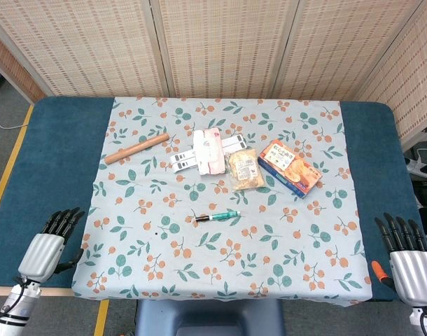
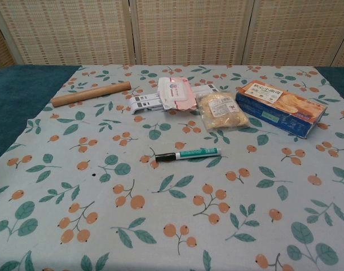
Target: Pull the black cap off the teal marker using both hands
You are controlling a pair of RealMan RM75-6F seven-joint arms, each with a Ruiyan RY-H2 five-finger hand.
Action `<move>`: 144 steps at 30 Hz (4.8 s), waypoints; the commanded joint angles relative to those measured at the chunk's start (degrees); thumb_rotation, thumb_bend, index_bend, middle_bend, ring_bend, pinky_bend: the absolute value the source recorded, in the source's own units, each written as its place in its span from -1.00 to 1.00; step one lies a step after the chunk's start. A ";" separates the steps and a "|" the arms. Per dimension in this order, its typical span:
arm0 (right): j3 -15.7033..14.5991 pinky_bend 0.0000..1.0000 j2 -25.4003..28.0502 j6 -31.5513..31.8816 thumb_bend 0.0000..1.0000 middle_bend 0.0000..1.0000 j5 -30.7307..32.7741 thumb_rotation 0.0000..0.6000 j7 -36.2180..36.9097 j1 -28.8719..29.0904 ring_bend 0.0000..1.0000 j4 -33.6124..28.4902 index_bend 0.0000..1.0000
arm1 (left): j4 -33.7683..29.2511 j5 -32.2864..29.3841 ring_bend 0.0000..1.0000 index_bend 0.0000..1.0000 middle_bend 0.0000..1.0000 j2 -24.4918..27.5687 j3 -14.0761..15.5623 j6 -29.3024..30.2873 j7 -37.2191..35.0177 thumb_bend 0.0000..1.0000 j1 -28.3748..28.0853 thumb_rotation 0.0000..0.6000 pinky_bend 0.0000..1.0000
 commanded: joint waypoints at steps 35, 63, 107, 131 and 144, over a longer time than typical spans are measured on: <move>20.57 -1.00 -50.63 -32.09 -0.45 -0.33 19.52 1.00 -32.06 33.40 -1.00 25.97 -0.38 | 0.52 -0.23 -1.00 -1.00 -1.00 0.94 -0.62 -1.92 -3.27 -0.25 -0.17 1.00 -0.88; 18.77 -1.00 -57.41 -30.22 -0.45 -0.22 21.71 1.00 -32.02 37.02 -0.96 36.74 -0.19 | 0.53 -1.46 -1.00 -1.00 -1.00 0.67 -1.35 -3.41 -2.91 -0.25 -0.56 1.00 -0.88; 16.37 -1.00 -56.02 -22.88 -0.33 0.74 9.92 1.00 -26.47 37.56 -0.08 34.07 0.99 | -2.36 0.88 -0.86 -0.54 -0.65 -6.68 -4.37 -8.17 8.77 -0.14 -6.44 1.00 -0.64; 19.00 -1.00 -61.34 -24.51 -0.33 0.74 14.10 1.00 -30.04 37.85 -0.08 32.99 0.99 | 6.83 -11.41 -0.52 -0.32 -0.28 -32.25 -11.98 -12.21 30.10 -0.25 -15.55 1.00 -0.31; 19.68 -1.00 -63.19 -25.22 -0.33 0.74 14.55 1.00 -29.16 38.57 -0.08 34.68 0.99 | 9.69 -14.69 -0.52 -0.28 -0.26 -35.54 -12.58 -13.64 31.66 -0.27 -17.97 1.00 -0.30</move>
